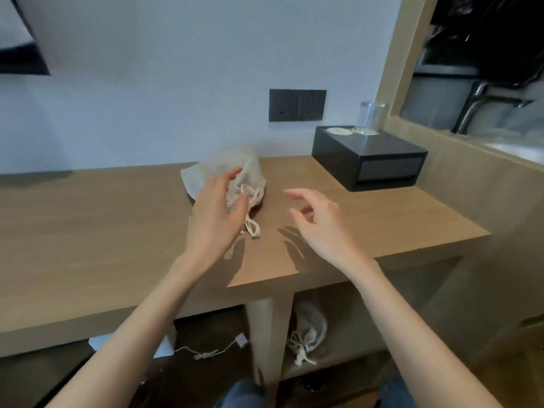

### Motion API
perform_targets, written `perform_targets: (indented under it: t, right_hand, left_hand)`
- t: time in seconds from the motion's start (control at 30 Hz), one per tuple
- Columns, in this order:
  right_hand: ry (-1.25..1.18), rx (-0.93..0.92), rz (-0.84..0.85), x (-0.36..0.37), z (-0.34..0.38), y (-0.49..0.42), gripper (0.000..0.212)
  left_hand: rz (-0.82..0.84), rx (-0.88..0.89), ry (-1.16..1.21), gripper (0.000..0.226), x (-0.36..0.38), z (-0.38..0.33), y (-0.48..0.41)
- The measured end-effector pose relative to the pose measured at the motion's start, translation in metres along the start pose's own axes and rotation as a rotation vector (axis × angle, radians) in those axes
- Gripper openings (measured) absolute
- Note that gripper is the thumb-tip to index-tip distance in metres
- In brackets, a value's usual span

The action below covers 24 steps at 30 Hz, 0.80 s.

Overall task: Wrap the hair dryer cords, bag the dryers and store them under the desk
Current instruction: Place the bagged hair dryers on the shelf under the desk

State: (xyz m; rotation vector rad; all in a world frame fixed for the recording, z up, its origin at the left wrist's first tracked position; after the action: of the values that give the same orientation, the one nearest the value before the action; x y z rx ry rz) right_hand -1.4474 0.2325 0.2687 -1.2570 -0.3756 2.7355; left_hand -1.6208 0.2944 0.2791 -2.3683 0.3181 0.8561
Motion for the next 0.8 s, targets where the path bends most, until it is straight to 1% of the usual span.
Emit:
perform_targets:
  t: [0.1, 0.17, 0.23, 0.33, 0.37, 0.43, 0.47, 0.53, 0.6, 0.67, 0.8]
  right_hand:
    - [-0.035, 0.029, 0.065, 0.027, 0.005, -0.044, 0.04]
    - [-0.052, 0.077, 0.062, 0.042, 0.004, -0.071, 0.043]
    - [-0.114, 0.14, 0.06, 0.053, 0.002, -0.095, 0.047]
    - [-0.226, 0.19, 0.041, 0.063, -0.001, -0.128, 0.054]
    - [-0.274, 0.202, 0.042, 0.066, -0.003, -0.138, 0.059]
    - [-0.372, 0.261, 0.064, 0.073, -0.012, -0.155, 0.078]
    - [-0.39, 0.279, 0.085, 0.078, -0.015, -0.161, 0.082]
    - [-0.378, 0.247, 0.115, 0.086, -0.013, -0.164, 0.072]
    - [-0.35, 0.232, 0.106, 0.09, -0.015, -0.162, 0.063]
    - [-0.347, 0.243, 0.092, 0.094, -0.024, -0.16, 0.058]
    - [-0.328, 0.176, 0.102, 0.09, -0.028, -0.149, 0.047]
  left_hand:
    - [-0.047, -0.229, 0.09, 0.053, -0.012, 0.056, -0.029]
    - [-0.071, -0.419, 0.172, 0.058, -0.012, 0.089, -0.039]
    - [-0.056, -0.54, 0.255, 0.063, -0.007, 0.109, -0.045]
    - [-0.049, -0.548, 0.386, 0.07, 0.001, 0.12, -0.059]
    - [-0.052, -0.538, 0.419, 0.072, 0.002, 0.12, -0.064]
    - [-0.056, -0.54, 0.441, 0.076, 0.006, 0.122, -0.072]
    - [-0.051, -0.547, 0.437, 0.077, 0.009, 0.123, -0.075]
    - [-0.02, -0.563, 0.43, 0.079, 0.014, 0.124, -0.079]
    - [0.035, -0.549, 0.418, 0.079, 0.02, 0.125, -0.083]
    - [0.084, -0.525, 0.389, 0.077, 0.024, 0.124, -0.084]
    - [0.174, -0.525, 0.355, 0.07, 0.027, 0.118, -0.079]
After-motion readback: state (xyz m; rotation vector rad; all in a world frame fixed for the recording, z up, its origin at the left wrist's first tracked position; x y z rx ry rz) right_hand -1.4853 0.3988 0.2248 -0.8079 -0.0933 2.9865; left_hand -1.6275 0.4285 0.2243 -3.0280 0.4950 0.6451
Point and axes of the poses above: each hand's wrist, its own y-axis away from the middle knuckle, its own x-axis out of the palm, z = x × y, the point moved 6 cm from there along -y, towards the middle knuckle, and after that the axes turned 14 degrees about z, right-handed, at the moved point
